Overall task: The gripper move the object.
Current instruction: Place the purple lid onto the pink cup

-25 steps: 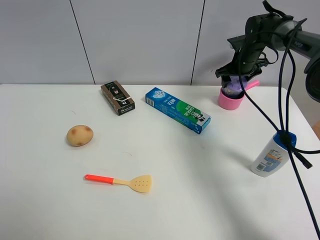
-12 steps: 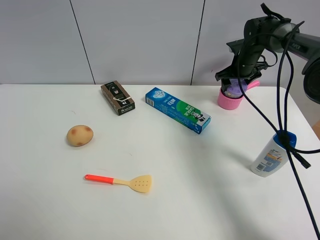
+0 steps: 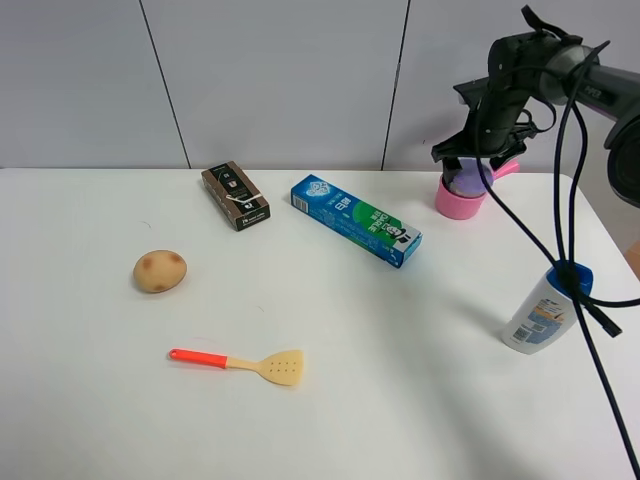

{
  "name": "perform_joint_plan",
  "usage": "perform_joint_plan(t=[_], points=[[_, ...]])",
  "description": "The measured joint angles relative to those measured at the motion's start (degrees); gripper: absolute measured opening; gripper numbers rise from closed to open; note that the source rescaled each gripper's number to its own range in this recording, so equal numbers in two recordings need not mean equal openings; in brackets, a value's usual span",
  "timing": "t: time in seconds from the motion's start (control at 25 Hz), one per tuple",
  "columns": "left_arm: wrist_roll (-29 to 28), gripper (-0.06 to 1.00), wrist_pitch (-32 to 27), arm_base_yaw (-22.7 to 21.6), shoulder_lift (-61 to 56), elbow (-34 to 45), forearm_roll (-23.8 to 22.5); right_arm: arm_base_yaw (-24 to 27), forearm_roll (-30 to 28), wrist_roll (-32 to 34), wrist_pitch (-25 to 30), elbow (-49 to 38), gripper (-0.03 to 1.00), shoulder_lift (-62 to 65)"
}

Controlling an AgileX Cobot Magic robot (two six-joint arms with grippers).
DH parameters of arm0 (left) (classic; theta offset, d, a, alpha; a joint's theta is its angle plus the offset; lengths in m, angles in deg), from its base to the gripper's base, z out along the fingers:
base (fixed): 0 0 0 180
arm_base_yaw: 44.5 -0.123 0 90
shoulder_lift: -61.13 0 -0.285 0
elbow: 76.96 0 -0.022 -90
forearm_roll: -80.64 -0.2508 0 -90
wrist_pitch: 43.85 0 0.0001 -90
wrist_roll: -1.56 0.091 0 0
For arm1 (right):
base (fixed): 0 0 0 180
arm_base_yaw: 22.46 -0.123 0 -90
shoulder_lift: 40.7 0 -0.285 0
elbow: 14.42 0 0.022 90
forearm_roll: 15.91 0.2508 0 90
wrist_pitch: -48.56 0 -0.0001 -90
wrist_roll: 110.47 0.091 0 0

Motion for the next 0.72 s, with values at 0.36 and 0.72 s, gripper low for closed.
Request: perform_joint_plan(t=[0.36,0.72], points=[[0.0,1.00,0.0,0.0,0.0,0.0,0.0,-0.2,-0.4,0.0,4.3,0.2,0.93,0.6],[0.0,1.00,0.0,0.0,0.0,0.0,0.0,-1.4,2.0,1.7,11.5,0.2,0.93,12.0]])
